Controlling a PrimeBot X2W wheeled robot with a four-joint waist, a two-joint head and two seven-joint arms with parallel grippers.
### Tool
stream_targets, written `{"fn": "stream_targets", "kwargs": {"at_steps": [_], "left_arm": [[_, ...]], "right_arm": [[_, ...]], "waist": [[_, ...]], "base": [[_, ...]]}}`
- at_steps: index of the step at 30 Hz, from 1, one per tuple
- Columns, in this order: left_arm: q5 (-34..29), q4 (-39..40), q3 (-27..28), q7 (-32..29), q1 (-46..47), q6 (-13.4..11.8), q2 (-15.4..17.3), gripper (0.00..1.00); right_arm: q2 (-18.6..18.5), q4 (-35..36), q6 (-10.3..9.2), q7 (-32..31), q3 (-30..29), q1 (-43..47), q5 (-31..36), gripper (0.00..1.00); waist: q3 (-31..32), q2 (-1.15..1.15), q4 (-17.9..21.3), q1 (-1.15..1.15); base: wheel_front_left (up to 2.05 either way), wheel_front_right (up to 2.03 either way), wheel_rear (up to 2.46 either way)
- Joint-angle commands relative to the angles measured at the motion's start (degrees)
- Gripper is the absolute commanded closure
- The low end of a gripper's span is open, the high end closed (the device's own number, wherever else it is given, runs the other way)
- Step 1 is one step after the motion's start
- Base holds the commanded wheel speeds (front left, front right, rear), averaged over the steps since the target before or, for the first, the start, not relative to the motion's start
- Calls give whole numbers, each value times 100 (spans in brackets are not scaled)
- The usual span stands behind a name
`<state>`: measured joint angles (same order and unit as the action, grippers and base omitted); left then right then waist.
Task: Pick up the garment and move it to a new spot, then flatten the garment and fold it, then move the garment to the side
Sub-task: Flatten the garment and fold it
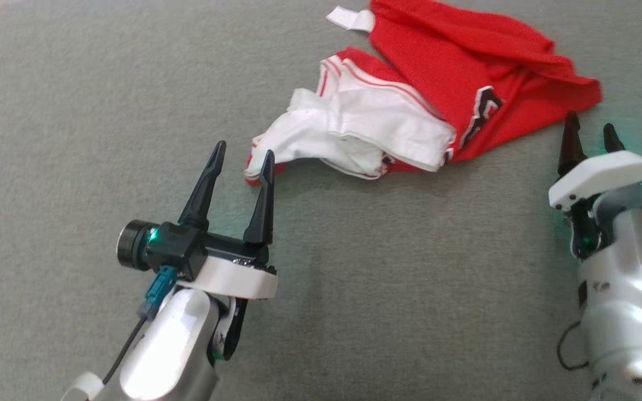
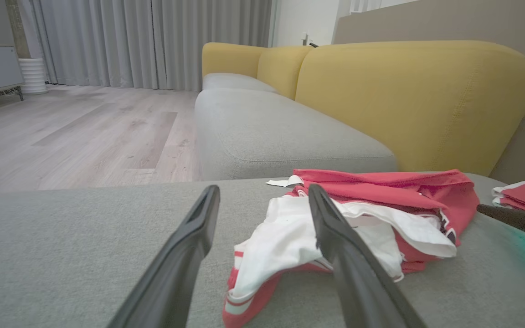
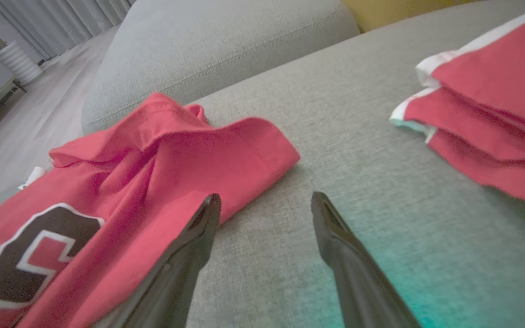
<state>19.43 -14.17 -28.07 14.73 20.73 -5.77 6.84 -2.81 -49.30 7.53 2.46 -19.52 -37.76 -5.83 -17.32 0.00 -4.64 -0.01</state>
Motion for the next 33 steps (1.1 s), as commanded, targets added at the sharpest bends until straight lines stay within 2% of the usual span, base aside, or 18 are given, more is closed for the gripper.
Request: {"fn": "stream_targets", "kwargs": {"at_steps": [1,7,8,9,10,14,19,25,33], "left_arm": [[-71,134,230,27,186,32,26,0],[-216,53,350,27,203,160,-113,0],[-234,42,373,27,202,177,-129,0],[-251,31,397,27,200,194,-143,0],[-268,17,422,27,194,207,-155,0],[-329,-47,534,27,141,235,-189,0],[-377,-112,677,27,-6,291,-216,0],[-403,-163,799,27,-237,340,-247,0],[-434,-168,952,27,-548,363,-301,0]], "right_arm": [[-7,-35,-4,43,29,-277,91,0],[-7,-937,-4,312,-483,-835,554,0],[-7,-1046,-4,365,-545,-889,635,18],[-7,-1132,-4,439,-588,-934,728,86],[-7,-1198,-4,527,-626,-964,827,100],[-7,-1401,-4,924,-659,-987,1092,100],[-7,-1475,-4,1199,-582,-737,1081,100],[-7,-1276,-4,1250,-151,-308,657,100],[-7,-310,-4,1253,739,790,-378,100]], "waist": [[-117,0,-126,1],[-188,0,-232,1],[-186,0,-239,1],[-179,0,-239,1],[-168,0,-232,1],[-34,0,-127,1],[298,0,120,1],[695,0,421,1],[1171,0,780,1]], "base": [[0,0,0],[0,0,0],[0,0,0],[0,0,0],[0,0,0],[0,0,0],[0,0,0],[0,0,0],[0,0,0]]}}
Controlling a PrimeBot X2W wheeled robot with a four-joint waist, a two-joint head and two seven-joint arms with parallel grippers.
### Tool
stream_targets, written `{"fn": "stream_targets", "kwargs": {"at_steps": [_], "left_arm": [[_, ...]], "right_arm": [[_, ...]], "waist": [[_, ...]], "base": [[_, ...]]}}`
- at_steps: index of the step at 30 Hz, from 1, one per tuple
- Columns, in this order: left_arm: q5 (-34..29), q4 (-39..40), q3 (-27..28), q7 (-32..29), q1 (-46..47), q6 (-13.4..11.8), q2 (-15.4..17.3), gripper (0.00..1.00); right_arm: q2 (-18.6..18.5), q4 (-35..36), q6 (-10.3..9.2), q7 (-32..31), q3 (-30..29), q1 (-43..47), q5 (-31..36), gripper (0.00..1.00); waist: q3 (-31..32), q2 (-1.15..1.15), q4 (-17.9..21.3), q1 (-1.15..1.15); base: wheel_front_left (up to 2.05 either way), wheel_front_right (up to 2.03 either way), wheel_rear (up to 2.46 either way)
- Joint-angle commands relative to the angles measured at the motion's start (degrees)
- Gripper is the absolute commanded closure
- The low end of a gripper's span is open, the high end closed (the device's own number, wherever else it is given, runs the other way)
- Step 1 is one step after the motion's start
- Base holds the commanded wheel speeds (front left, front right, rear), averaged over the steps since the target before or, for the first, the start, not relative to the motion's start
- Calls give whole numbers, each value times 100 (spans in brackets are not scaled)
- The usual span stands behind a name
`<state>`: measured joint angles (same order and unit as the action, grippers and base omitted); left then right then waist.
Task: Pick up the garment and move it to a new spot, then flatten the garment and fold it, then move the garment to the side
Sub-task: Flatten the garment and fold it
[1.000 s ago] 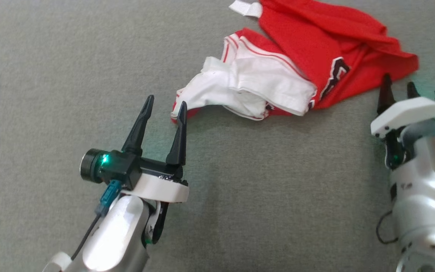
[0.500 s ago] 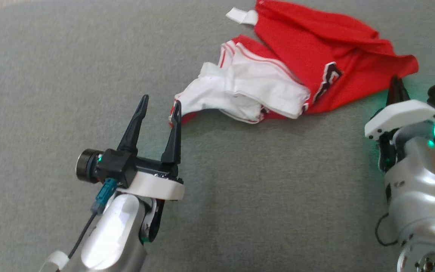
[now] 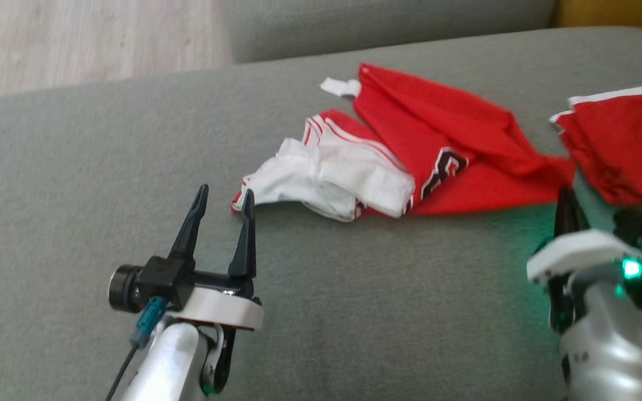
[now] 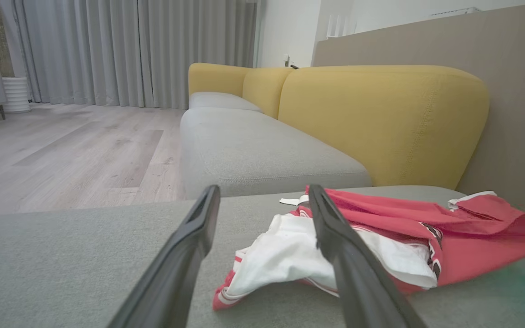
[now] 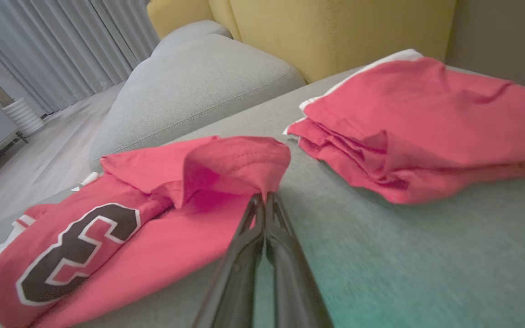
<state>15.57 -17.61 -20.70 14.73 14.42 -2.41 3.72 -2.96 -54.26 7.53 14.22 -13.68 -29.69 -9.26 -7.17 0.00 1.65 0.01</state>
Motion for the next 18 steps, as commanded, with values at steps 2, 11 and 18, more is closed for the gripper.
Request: {"fn": "stream_targets", "kwargs": {"at_steps": [2,11,18], "left_arm": [[-59,174,239,27,22,41,2,0],[-129,181,329,27,-78,97,-21,0],[-198,203,347,27,7,141,-35,0]], "right_arm": [[8,386,-4,76,298,262,-236,100],[8,1142,-4,64,849,966,-488,0],[8,2889,-4,75,1714,1494,-619,0]], "waist": [[237,0,200,-1],[328,0,311,-1],[157,0,301,-1]], "base": [[0,0,0],[0,0,0],[0,0,0]]}}
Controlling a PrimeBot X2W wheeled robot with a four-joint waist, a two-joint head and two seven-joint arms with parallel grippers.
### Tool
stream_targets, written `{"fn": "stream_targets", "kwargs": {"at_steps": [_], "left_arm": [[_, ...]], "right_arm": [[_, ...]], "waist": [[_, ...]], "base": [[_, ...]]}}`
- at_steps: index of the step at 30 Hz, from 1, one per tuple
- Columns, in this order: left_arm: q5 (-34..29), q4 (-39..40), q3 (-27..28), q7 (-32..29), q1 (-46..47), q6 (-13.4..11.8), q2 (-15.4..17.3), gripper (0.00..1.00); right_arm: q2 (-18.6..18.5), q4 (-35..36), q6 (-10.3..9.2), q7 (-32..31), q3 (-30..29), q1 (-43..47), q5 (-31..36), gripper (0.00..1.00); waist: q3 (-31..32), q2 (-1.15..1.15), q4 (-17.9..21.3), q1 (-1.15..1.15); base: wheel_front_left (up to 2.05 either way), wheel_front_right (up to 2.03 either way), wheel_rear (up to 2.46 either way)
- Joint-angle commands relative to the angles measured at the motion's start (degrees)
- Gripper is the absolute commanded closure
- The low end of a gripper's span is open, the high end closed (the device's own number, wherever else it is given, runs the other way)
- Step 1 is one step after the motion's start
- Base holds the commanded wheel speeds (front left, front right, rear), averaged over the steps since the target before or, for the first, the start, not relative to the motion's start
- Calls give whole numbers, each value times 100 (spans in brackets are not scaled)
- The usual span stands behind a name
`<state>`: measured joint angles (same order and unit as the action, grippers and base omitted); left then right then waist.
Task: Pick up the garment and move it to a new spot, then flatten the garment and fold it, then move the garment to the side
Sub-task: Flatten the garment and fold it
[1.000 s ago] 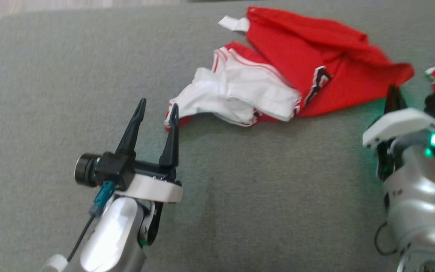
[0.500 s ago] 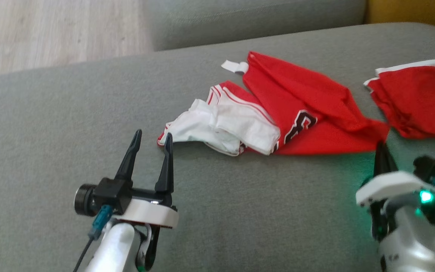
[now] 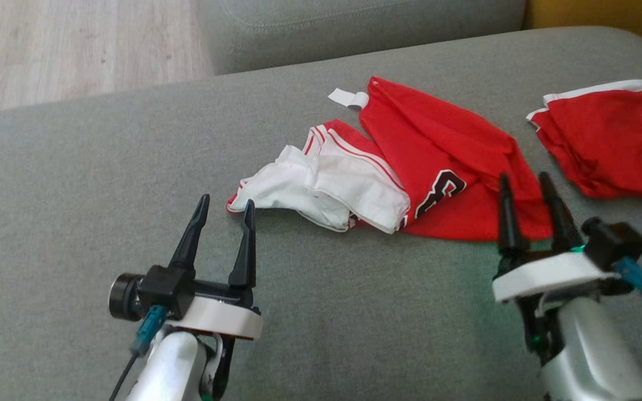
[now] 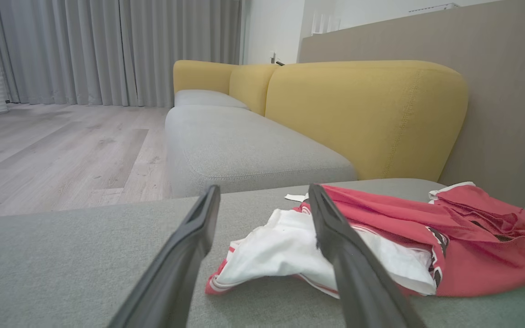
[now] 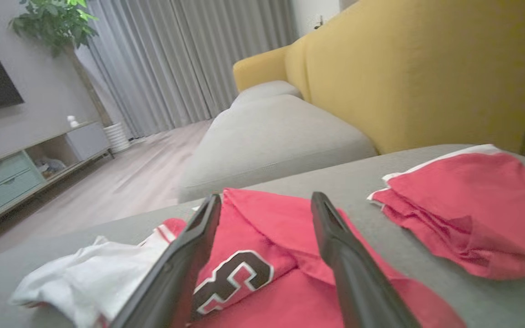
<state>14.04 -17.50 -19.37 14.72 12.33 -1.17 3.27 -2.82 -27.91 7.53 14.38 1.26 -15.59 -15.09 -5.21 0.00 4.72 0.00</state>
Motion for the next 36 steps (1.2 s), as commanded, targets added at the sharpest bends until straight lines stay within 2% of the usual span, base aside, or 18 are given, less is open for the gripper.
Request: {"fn": "stream_targets", "kwargs": {"at_steps": [1,6,11,13,17,23,31,32,33,34,36], "left_arm": [[-54,184,212,28,229,25,9,0],[-106,174,220,28,356,62,4,0],[-135,124,147,28,499,115,-7,0],[-103,90,110,28,562,127,-17,0],[-62,53,42,28,626,131,-27,0],[-7,52,-20,28,673,103,-34,0],[53,56,-112,28,674,55,-38,0],[56,56,-116,28,669,47,-38,0],[57,56,-117,28,664,39,-38,0],[57,55,-118,28,658,33,-38,0],[54,48,-118,28,644,22,-38,0]], "right_arm": [[-6,490,-4,60,321,195,-42,0],[-6,1338,-4,61,709,541,-147,0],[-6,1382,-4,33,1244,400,235,0],[-6,1230,-4,-143,1660,114,580,0],[-14,762,-4,-422,2013,-301,998,0],[-64,123,-4,-402,2257,-711,1061,0],[-49,-567,-4,-153,2305,-1105,923,0],[-44,-619,-4,-127,2309,-1132,875,27],[-40,-666,-4,-105,2318,-1156,839,66],[-36,-710,-4,-87,2347,-1175,794,100],[-30,-782,-4,-53,2422,-1209,704,100]], "waist": [[-72,0,-9,0],[-305,0,-49,0],[-529,0,-240,0],[-629,0,-388,0],[-698,0,-594,0],[-749,0,-801,0],[-786,0,-1005,0],[-785,0,-1013,0],[-781,0,-1016,0],[-776,0,-1017,0],[-759,0,-1009,0]], "base": [[0,0,0],[0,0,0],[0,0,0],[0,0,0],[0,0,0],[0,0,0],[0,0,0],[0,0,0],[0,0,0],[0,0,0],[0,0,0]]}}
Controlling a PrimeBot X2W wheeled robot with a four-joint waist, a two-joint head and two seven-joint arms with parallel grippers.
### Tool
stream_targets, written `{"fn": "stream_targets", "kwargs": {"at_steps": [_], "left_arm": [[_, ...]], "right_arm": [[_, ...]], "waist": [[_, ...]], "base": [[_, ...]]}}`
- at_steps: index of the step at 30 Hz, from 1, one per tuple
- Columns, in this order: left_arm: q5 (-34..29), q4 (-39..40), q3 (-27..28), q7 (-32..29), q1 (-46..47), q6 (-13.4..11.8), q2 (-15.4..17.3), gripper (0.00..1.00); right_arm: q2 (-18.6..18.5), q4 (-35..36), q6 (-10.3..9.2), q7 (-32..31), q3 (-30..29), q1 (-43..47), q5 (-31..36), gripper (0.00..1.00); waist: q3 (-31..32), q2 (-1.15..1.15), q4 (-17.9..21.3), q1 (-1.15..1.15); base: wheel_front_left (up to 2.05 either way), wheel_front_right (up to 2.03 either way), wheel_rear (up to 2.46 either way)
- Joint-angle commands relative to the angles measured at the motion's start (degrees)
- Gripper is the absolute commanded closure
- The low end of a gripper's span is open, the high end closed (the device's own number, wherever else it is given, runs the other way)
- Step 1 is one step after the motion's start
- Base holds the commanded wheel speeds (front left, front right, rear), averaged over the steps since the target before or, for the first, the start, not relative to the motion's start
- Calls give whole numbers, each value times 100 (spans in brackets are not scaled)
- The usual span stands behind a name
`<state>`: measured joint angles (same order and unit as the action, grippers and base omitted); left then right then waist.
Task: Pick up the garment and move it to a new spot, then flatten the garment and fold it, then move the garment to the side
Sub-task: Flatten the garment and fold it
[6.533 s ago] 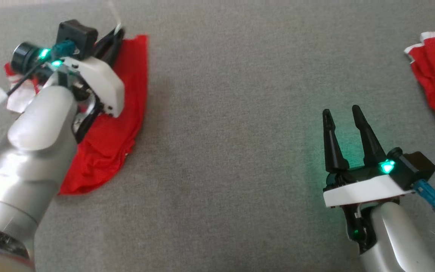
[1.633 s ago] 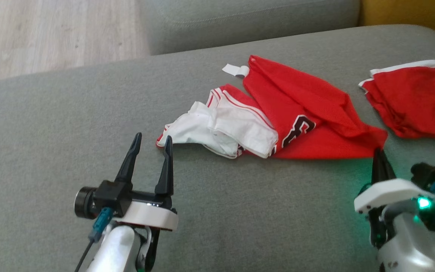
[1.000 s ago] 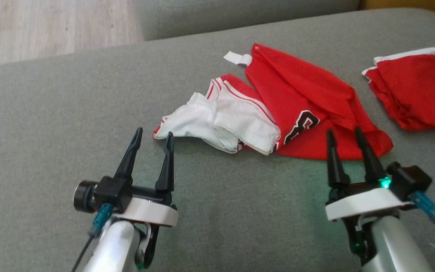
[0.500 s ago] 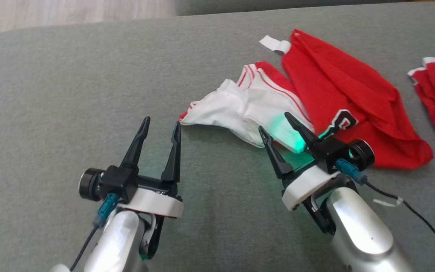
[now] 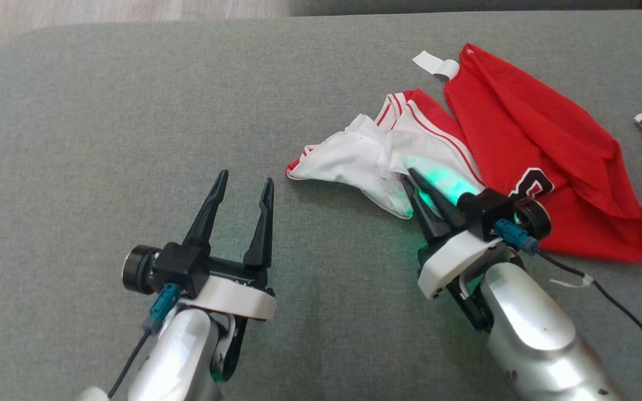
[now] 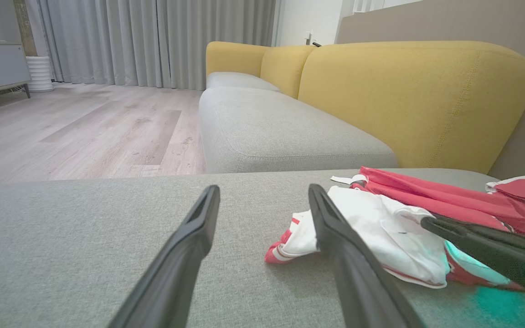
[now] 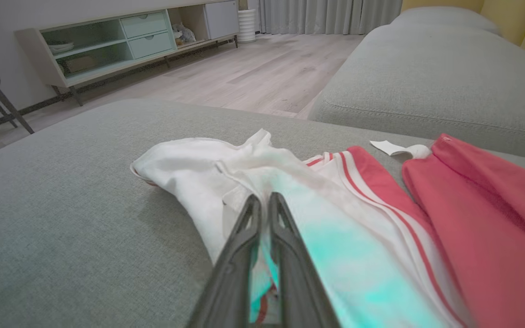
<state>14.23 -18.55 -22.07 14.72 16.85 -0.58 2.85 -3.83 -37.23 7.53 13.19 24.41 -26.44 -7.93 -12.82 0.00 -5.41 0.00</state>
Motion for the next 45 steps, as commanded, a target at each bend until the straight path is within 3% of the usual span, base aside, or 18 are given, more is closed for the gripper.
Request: {"fn": "stream_targets", "kwargs": {"at_steps": [1,7,11,15,22,31,35,36,37,45], "left_arm": [[33,146,152,28,190,-42,4,0],[65,141,129,28,173,-77,3,0],[111,178,94,28,189,-100,3,0],[200,244,-8,28,275,-114,3,0],[519,403,-291,28,504,-211,3,0],[915,577,-789,28,852,-365,3,0],[1088,681,-923,28,942,-488,3,0],[1100,689,-940,28,952,-504,3,0],[1106,694,-950,28,963,-516,3,0],[971,646,-764,28,1023,-557,3,0]], "right_arm": [[74,123,-4,82,130,-144,-49,100],[72,192,-4,152,67,-261,-126,100],[-129,393,-4,159,-90,-521,-51,100],[-621,622,-4,-129,-111,-1042,-106,100],[-1816,683,-4,-847,160,-2227,-368,100],[-2945,-165,-4,-1047,775,-3559,-511,100],[-3111,-747,-4,-1010,746,-4196,-490,100],[-3098,-901,-4,-956,693,-4346,-417,25],[-3057,-1088,-4,-950,635,-4464,-347,0],[-2336,-1949,-4,-222,150,-4604,88,0]], "waist": [[13,0,13,0],[98,0,110,0],[109,0,139,0],[26,0,24,0],[-330,0,-475,0],[-768,0,-1365,0],[-902,0,-1662,0],[-927,0,-1691,0],[-944,0,-1706,0],[-864,0,-1298,0]], "base": [[0,0,0],[0,0,0],[0,0,0],[0,0,0],[0,0,0],[0,0,0],[0,0,0],[0,0,0],[0,0,0],[0,0,0]]}}
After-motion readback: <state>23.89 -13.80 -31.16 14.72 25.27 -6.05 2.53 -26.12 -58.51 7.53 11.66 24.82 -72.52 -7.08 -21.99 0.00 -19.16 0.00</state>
